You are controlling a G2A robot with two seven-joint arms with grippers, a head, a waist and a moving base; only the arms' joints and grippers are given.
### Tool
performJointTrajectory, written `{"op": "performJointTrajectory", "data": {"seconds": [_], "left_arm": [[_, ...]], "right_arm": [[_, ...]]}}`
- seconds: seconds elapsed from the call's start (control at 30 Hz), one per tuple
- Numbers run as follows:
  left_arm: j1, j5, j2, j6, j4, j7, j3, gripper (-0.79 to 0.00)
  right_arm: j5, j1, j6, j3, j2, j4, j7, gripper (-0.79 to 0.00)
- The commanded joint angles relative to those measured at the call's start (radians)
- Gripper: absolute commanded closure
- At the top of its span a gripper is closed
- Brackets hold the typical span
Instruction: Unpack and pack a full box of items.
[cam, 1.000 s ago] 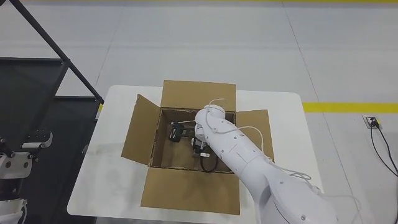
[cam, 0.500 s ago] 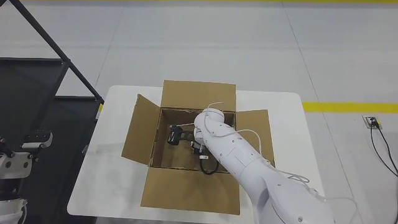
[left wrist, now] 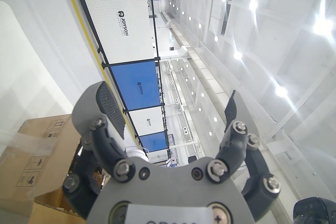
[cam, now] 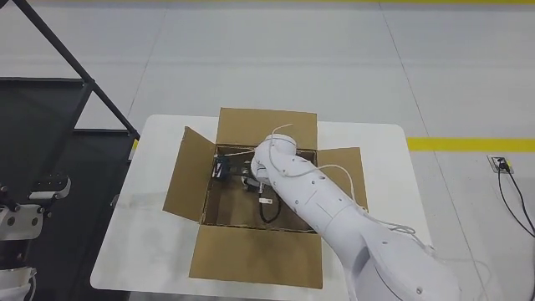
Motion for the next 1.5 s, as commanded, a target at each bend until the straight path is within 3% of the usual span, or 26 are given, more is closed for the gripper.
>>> {"op": "performJointTrajectory", "data": {"seconds": [0.0, 0.13, 0.27, 0.4, 0.5, 0.67, 0.8, 0.93, 1.03, 1.27, 1.37, 1.47], "left_arm": [[0.0, 0.0, 0.0, 0.0, 0.0, 0.0, 0.0, -0.785], [0.0, 0.0, 0.0, 0.0, 0.0, 0.0, 0.0, -0.785], [0.0, 0.0, 0.0, 0.0, 0.0, 0.0, 0.0, -0.785], [0.0, 0.0, 0.0, 0.0, 0.0, 0.0, 0.0, -0.785], [0.0, 0.0, 0.0, 0.0, 0.0, 0.0, 0.0, -0.785], [0.0, 0.0, 0.0, 0.0, 0.0, 0.0, 0.0, -0.785], [0.0, 0.0, 0.0, 0.0, 0.0, 0.0, 0.0, -0.785], [0.0, 0.0, 0.0, 0.0, 0.0, 0.0, 0.0, -0.785], [0.0, 0.0, 0.0, 0.0, 0.0, 0.0, 0.0, -0.785], [0.0, 0.0, 0.0, 0.0, 0.0, 0.0, 0.0, -0.785], [0.0, 0.0, 0.0, 0.0, 0.0, 0.0, 0.0, -0.785], [0.0, 0.0, 0.0, 0.0, 0.0, 0.0, 0.0, -0.785]], "right_arm": [[-0.005, -0.009, 0.04, 0.013, 0.02, -0.058, 0.007, 0.0], [-0.019, -0.044, 0.132, 0.056, 0.081, -0.257, 0.099, 0.0], [-0.068, -0.141, 0.253, 0.153, 0.188, -0.617, 0.3, 0.0], [-0.196, -0.351, 0.315, 0.328, 0.318, -1.101, 0.549, 0.0], [-0.317, -0.529, 0.33, 0.473, 0.385, -1.384, 0.629, 0.0], [-0.541, -0.739, 0.466, 0.664, 0.436, -1.641, 0.684, 0.0], [-0.617, -0.864, 0.562, 0.816, 0.455, -1.765, 0.719, 0.0], [-0.62, -0.972, 0.612, 0.99, 0.468, -1.82, 0.745, 0.0], [-0.579, -1.018, 0.618, 1.108, 0.475, -1.787, 0.762, 0.0], [-0.346, -0.973, 0.479, 1.298, 0.491, -1.434, 0.698, 0.0], [-0.308, -0.921, 0.423, 1.329, 0.499, -1.273, 0.647, 0.0], [-0.35, -0.859, 0.443, 1.319, 0.504, -1.136, 0.627, 0.0]]}}
